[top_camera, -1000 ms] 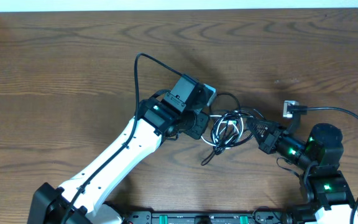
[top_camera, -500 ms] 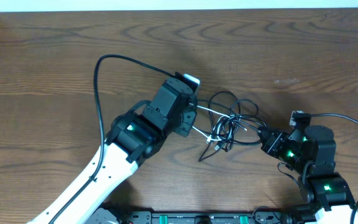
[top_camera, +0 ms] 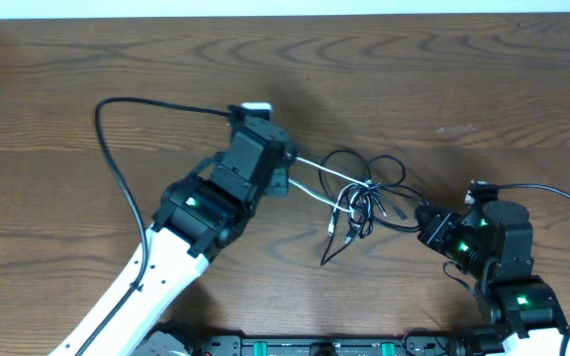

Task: Untangle cables

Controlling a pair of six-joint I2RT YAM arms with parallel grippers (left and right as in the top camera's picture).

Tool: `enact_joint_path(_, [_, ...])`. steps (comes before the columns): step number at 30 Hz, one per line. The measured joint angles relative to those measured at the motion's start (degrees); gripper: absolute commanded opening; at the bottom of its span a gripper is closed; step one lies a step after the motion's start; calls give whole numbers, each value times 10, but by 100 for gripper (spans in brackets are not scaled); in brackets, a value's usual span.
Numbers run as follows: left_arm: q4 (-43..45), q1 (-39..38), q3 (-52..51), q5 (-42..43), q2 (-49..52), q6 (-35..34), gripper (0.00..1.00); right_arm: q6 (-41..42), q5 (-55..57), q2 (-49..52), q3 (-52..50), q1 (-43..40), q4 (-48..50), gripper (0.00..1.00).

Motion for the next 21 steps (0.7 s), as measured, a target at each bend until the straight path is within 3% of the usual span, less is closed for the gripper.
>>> enact_joint_path(3, [1,29,0,8,0,-31,8,2,28,2,-2,-7,14,1])
enact_joint_path(6, [1,39,0,46,10,-44,17,3,23,7,-6,-9,50,1])
enact_joint_path(11, [2,38,0,134,71,-56,64,4,-26,7,-6,-9,104,1])
enact_joint_path(15, [2,38,0,198,111,-59,72,4,-38,7,-6,-9,105,1])
enact_joint_path(21, [18,38,0,306,140,-60,72,4,-43,7,-6,-9,105,1])
